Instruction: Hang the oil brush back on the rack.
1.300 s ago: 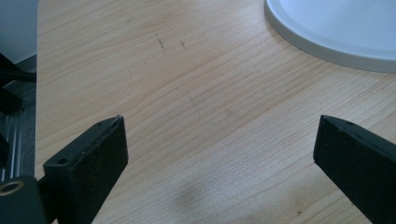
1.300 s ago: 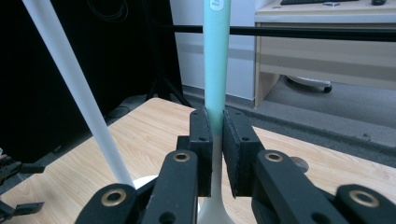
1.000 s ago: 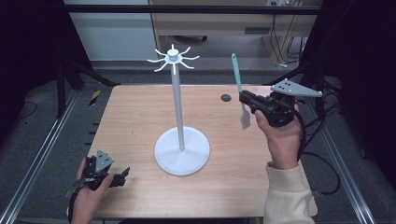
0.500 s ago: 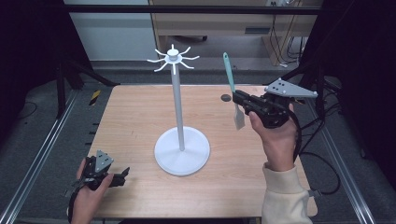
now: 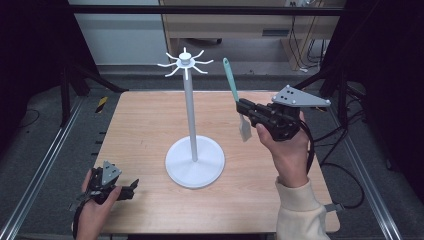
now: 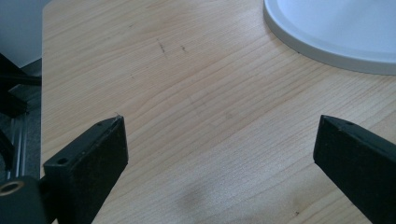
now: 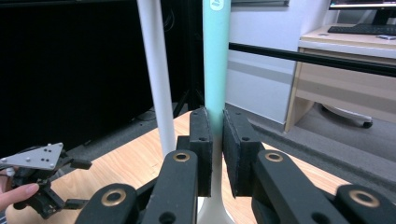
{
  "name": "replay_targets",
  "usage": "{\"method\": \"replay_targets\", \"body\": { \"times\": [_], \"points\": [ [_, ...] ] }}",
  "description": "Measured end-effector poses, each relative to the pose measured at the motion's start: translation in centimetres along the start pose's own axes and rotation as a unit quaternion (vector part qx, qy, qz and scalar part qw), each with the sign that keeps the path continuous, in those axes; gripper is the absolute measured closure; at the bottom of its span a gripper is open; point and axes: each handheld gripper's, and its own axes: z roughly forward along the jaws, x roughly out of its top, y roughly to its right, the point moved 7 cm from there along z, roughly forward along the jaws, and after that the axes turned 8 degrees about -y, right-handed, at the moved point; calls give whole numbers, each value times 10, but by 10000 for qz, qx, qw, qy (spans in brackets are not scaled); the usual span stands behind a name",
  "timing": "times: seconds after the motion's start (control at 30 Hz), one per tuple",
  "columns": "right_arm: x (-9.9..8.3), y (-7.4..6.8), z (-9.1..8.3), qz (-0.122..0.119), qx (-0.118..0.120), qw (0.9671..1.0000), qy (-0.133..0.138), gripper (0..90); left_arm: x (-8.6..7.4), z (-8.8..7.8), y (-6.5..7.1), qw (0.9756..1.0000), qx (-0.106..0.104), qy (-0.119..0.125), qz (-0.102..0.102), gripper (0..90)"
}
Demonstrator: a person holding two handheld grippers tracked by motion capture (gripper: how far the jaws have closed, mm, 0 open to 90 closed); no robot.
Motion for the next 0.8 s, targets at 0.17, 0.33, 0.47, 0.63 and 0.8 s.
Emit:
{"method": "replay_targets", "body": {
  "times": [0.17,0.33,0.47,0.63,0.8],
  "points": [
    [1,-7,2,-73,84,9999,16,825,0,0,-1,10000,11,18,-24,27],
    [2,-11,2,-106,143,9998,29,825,1,0,0,10000,5,16,0,27],
    [3,-15,0,-172,177,9997,44,825,1,0,-1,10000,10,21,-17,27],
    [3,-19,0,-269,188,9995,16,825,1,0,0,10000,4,15,3,27],
    [3,-22,1,-322,215,9992,7,825,1,0,0,10000,-2,16,6,27]
  ]
}}
